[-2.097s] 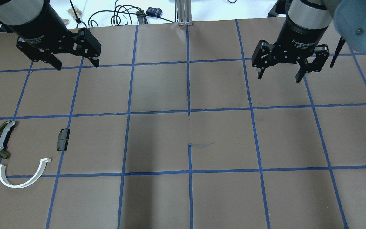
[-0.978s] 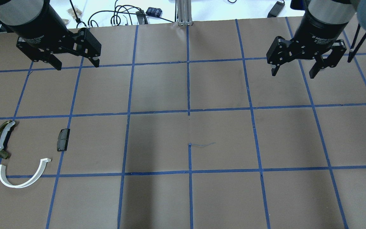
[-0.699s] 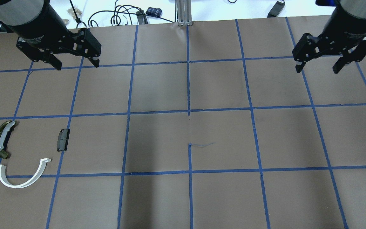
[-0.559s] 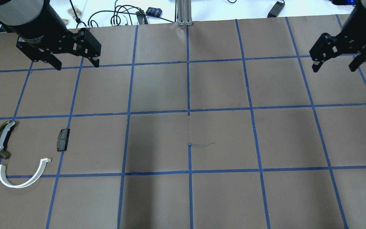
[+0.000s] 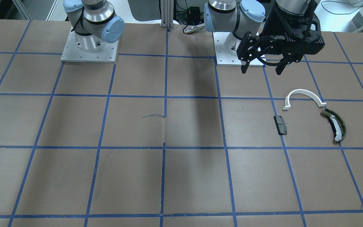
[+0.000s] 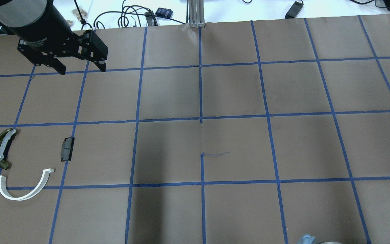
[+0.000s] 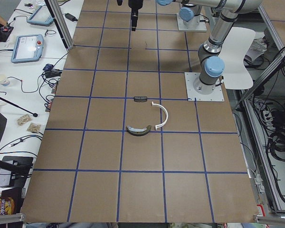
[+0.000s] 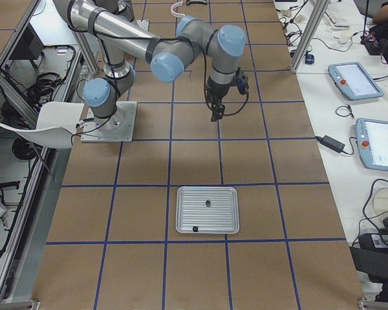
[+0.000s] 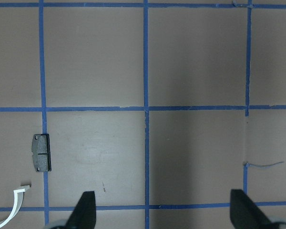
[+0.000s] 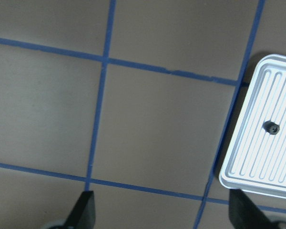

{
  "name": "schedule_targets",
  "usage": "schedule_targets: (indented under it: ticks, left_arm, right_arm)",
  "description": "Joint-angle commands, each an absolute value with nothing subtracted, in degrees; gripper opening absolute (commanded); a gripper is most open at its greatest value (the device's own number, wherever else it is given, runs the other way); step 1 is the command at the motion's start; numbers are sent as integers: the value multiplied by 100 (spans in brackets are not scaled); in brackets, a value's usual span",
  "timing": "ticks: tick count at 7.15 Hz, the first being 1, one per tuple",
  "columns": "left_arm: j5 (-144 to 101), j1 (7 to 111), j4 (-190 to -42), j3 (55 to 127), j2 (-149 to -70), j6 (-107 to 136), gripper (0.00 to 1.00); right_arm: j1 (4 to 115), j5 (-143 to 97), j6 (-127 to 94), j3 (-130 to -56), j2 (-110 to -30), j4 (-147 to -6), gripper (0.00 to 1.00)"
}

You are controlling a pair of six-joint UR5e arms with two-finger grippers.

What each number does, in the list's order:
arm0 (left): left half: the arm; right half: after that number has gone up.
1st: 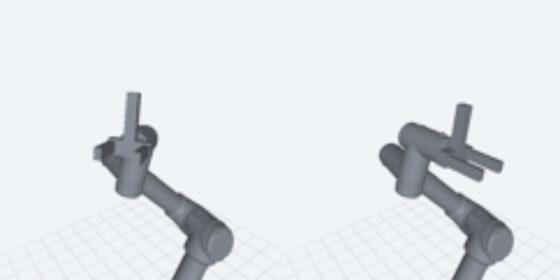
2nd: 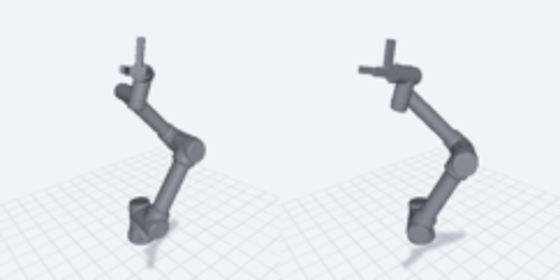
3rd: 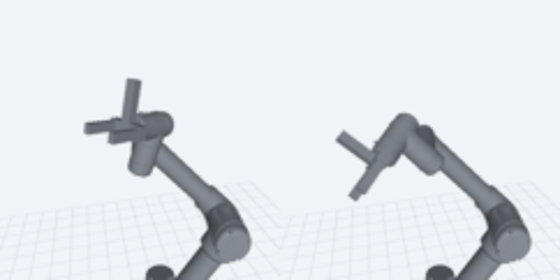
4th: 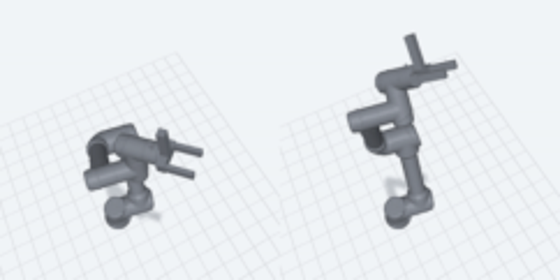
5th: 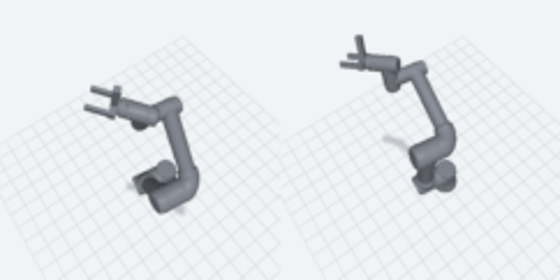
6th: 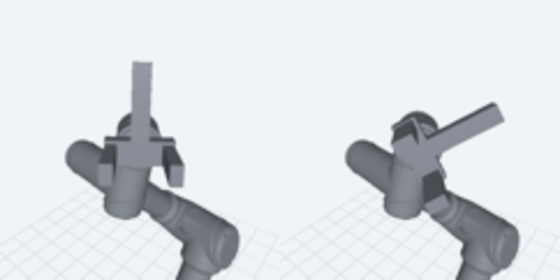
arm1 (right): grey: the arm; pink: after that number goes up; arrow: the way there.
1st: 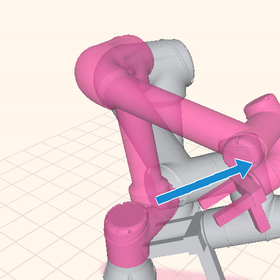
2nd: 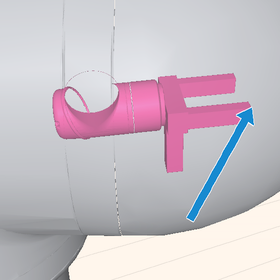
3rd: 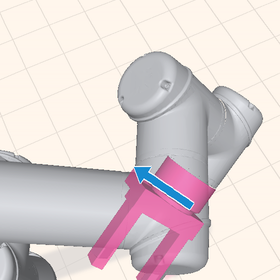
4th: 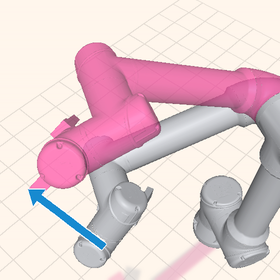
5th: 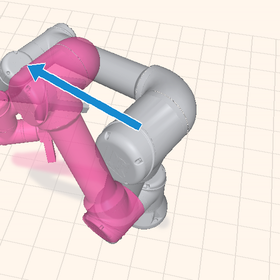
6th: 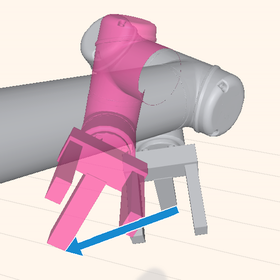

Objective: Place bearing gear from tray to pile

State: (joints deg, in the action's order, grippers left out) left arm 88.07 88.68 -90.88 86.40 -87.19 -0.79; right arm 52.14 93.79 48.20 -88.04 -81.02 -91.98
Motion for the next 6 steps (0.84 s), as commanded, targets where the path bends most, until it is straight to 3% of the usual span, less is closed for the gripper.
schedule_targets:
  ticks: [1,6]
  left_arm:
    - [8798,8868,-9088,8640,-8719,-79,100]
    - [8807,8868,-9088,8640,-8719,-79,100]
  right_arm:
    - [4362,9317,5475,-8772,-7298,-9973,100]
    - [4166,9851,4904,-8763,-5733,-11923,98]
